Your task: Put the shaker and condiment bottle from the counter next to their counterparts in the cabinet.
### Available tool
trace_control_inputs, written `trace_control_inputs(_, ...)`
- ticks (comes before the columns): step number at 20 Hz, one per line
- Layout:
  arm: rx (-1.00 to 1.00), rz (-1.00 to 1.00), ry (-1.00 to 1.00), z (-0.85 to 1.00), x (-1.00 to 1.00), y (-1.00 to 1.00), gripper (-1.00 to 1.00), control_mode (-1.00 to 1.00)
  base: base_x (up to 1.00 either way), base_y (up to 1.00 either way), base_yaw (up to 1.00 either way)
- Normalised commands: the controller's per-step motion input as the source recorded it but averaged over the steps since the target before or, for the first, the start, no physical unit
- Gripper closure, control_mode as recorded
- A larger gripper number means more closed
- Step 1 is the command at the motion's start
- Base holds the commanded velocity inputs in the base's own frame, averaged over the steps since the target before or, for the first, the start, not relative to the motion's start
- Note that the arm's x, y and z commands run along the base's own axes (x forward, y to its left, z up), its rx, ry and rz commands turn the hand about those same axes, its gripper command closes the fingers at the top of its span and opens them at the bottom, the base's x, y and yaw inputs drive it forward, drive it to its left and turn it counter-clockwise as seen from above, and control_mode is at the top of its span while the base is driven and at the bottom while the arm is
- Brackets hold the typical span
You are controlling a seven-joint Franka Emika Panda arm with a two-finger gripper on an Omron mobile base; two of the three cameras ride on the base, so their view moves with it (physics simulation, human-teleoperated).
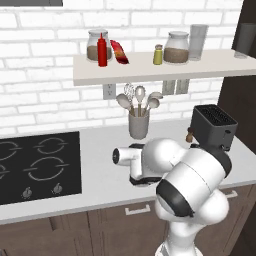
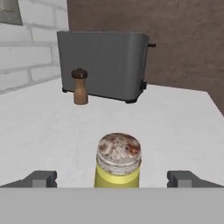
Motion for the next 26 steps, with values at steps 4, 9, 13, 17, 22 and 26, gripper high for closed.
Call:
trace_control_inputs(4, 0.00, 0.00, 0.00, -0.11, 0.00, 0.00, -1.00, -1.00, 0.00, 0.00, 0.00)
trace_control_inputs(9, 0.00, 0.00, 0.00, -0.16, 0.01, 0.00, -1.00, -1.00, 0.00, 0.00, 0.00)
trace_control_inputs(13, 0.00, 0.00, 0.00, -0.15, 0.00, -0.06, -1.00, -1.00, 0.00, 0.00, 0.00)
trace_control_inputs(17, 0.00, 0.00, 0.00, -0.13, 0.00, -0.11, -1.00, -1.00, 0.00, 0.00, 0.00)
trace_control_inputs(22, 0.00, 0.00, 0.00, -0.14, 0.00, -0.13, -1.00, -1.00, 0.00, 0.00, 0.00)
trace_control_inputs(26, 0.00, 0.00, 0.00, -0.16, 0.00, -0.12, -1.00, -1.00, 0.00, 0.00, 0.00)
